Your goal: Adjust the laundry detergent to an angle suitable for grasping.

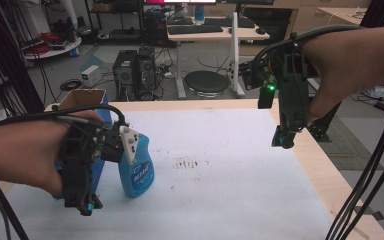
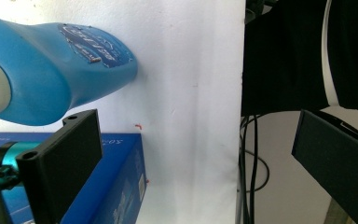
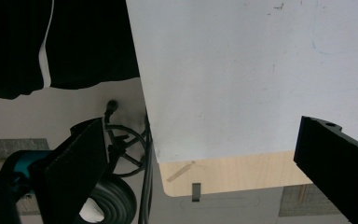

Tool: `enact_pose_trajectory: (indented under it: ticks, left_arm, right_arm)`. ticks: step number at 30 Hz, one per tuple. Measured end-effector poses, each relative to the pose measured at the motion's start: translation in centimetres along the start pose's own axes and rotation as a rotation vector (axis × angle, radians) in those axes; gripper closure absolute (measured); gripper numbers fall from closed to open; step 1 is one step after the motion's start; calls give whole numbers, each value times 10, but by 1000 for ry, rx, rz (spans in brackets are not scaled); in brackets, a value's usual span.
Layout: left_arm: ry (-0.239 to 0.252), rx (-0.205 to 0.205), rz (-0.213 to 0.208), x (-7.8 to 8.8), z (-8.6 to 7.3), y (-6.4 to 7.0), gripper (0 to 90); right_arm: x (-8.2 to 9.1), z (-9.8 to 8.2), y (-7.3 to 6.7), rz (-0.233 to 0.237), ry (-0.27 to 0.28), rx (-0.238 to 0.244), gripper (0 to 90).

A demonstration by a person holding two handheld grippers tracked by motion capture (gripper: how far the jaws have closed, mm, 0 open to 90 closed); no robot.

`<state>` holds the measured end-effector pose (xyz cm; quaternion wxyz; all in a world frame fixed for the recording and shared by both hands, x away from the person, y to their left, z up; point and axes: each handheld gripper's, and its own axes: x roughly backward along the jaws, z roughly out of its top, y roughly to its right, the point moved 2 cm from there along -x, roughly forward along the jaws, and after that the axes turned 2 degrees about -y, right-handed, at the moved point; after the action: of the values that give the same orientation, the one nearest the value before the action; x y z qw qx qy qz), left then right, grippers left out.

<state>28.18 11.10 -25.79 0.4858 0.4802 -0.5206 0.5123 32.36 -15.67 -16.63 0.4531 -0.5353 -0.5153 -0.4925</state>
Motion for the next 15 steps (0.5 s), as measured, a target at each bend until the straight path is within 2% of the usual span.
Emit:
enact_pose_trajectory:
  ticks: [7,15]
  left_arm:
    - [-1,-1,-7,0,2,0,17]
    - [-7,6,1,2,5,1,17]
  right_arm:
    - [9,-5,-1,-5,14,-4,20]
    - [7,-10,1,-3,22,-9,20]
